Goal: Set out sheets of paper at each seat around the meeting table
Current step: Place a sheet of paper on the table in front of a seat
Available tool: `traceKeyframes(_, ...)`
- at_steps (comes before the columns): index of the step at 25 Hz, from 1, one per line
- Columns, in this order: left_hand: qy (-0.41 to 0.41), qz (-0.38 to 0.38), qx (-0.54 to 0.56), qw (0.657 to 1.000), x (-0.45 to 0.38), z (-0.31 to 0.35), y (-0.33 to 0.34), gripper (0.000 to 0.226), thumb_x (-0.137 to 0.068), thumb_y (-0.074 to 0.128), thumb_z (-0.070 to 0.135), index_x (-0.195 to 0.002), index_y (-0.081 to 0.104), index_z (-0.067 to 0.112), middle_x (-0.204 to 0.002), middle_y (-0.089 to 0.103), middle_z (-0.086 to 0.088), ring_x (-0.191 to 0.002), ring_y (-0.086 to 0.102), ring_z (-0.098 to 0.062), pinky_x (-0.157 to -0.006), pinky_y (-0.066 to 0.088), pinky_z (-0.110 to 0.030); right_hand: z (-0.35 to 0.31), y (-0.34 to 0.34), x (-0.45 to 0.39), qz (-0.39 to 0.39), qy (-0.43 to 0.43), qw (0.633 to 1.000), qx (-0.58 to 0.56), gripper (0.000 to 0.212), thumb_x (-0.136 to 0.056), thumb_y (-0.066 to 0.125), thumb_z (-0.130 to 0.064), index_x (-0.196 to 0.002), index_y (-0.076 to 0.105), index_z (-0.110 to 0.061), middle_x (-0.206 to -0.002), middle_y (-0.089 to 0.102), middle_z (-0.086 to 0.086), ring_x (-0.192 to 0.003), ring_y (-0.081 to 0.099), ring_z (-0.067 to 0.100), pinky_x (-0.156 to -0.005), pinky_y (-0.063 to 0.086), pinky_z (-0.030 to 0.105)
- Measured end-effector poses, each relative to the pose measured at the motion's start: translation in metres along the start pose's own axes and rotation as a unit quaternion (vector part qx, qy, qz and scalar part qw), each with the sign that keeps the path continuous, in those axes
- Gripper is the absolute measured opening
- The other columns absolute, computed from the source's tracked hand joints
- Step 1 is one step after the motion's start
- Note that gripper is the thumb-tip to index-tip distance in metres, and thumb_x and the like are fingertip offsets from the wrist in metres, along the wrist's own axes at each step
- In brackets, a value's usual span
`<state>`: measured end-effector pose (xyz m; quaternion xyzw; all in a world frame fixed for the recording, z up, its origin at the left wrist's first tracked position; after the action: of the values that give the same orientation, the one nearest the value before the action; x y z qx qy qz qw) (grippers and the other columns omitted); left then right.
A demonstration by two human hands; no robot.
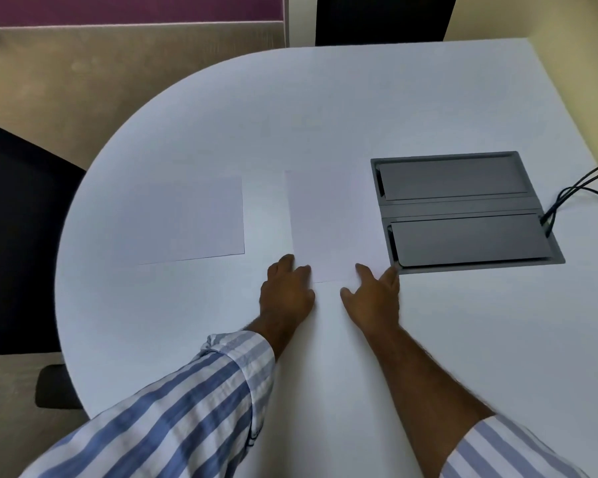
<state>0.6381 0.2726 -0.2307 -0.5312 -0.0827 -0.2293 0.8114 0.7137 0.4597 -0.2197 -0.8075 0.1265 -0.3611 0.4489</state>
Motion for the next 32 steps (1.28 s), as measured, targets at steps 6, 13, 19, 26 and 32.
traceKeyframes(6, 0.007, 0.007, -0.023, 1.0, 0.004, 0.004, 0.002, 0.054, -0.092, 0.062, 0.04, -0.143, 0.055, 0.026, -0.162, 0.039, -0.005, -0.146, 0.038, -0.032, -0.112, 0.045, -0.049, -0.001, 0.008, 0.006, -0.016, -0.008, 0.998, 0.063, 0.079, -0.098, 0.062, -0.046, -0.166, 0.025, -0.033, -0.176, -0.006, 0.023, -0.164, -0.004, 0.035, -0.127, 0.024, 0.056)
traceKeyframes(13, 0.008, -0.035, -0.035, 0.999, 0.012, 0.001, 0.015, 0.078, -0.094, 0.062, 0.043, -0.162, 0.028, 0.029, -0.176, 0.009, -0.004, -0.161, 0.011, -0.029, -0.122, 0.033, -0.049, -0.001, 0.014, 0.006, -0.013, -0.042, 0.996, 0.079, 0.082, -0.099, 0.061, -0.041, -0.168, 0.019, -0.028, -0.176, -0.009, 0.02, -0.165, -0.005, 0.032, -0.132, 0.015, 0.051)
traceKeyframes(19, 0.026, -0.073, -0.06, 0.995, 0.008, -0.003, 0.018, 0.091, -0.089, 0.068, 0.05, -0.163, 0.02, 0.031, -0.176, 0.001, -0.001, -0.162, 0.008, -0.03, -0.121, 0.035, -0.052, 0.0, 0.017, 0.008, -0.004, -0.009, 0.999, 0.051, 0.08, -0.099, 0.062, -0.041, -0.168, 0.02, -0.032, -0.174, -0.011, 0.026, -0.164, -0.008, 0.039, -0.132, 0.015, 0.05)
traceKeyframes(26, 0.053, -0.114, -0.114, 0.985, 0.002, -0.009, 0.015, 0.1, -0.085, 0.072, 0.052, -0.164, 0.013, 0.033, -0.176, -0.002, 0.0, -0.161, 0.011, -0.03, -0.119, 0.037, -0.052, -0.006, 0.019, 0.012, 0.032, -0.049, 0.995, 0.077, 0.076, -0.099, 0.059, -0.038, -0.166, 0.026, -0.022, -0.177, 0.005, 0.017, -0.165, 0.003, 0.033, -0.131, 0.016, 0.05)
traceKeyframes(32, 0.057, -0.135, -0.103, 0.984, 0.006, -0.011, 0.015, 0.103, -0.085, 0.073, 0.047, -0.165, 0.009, 0.035, -0.176, -0.012, 0.003, -0.162, 0.002, -0.024, -0.119, 0.036, -0.052, 0.006, -0.018, 0.004, 0.193, -0.072, 0.928, -0.311, 0.055, -0.087, 0.08, -0.006, -0.138, 0.061, -0.012, -0.152, 0.045, 0.013, -0.138, 0.052, 0.027, -0.111, 0.05, 0.041)
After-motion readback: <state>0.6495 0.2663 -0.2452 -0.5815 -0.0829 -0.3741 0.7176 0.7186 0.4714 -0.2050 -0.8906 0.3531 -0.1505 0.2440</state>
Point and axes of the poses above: each hand's wrist, its own x-axis away from the middle knuckle, its own y-axis out of the palm, z = x × y, the point moved 9 cm from there along -x, towards the middle knuckle
